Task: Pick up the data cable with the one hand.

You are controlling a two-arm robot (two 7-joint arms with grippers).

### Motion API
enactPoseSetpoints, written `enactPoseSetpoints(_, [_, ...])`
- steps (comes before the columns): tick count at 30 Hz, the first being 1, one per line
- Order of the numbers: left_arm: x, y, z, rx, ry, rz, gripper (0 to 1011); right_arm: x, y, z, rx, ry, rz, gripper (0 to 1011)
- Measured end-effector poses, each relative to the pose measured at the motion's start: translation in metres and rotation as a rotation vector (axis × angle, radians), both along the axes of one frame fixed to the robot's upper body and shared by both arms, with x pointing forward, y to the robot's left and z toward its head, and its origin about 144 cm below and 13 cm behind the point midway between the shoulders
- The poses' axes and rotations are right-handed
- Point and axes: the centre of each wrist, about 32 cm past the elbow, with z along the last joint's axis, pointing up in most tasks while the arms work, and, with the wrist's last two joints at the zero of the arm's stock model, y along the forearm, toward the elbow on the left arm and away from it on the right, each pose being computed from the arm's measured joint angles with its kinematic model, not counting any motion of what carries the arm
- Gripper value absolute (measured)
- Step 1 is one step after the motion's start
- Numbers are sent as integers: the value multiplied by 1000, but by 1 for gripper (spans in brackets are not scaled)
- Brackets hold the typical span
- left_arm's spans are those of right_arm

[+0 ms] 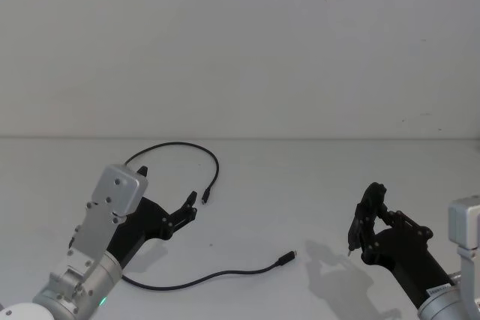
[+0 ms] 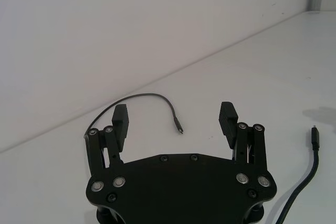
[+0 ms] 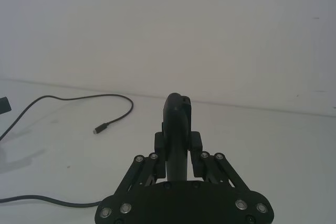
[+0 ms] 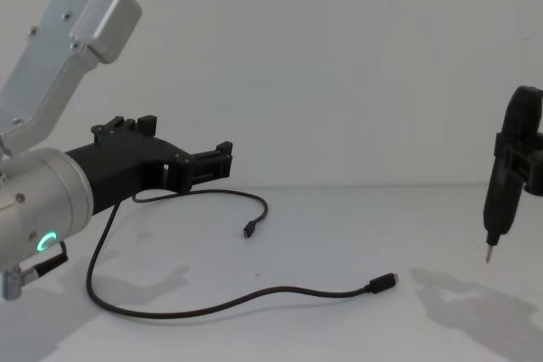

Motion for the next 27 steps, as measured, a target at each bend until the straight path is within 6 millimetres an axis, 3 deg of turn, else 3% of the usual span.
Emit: enactPoseSetpoints(27, [0,0,0,0,0,0,1001,0,0,0,0,0,0,269])
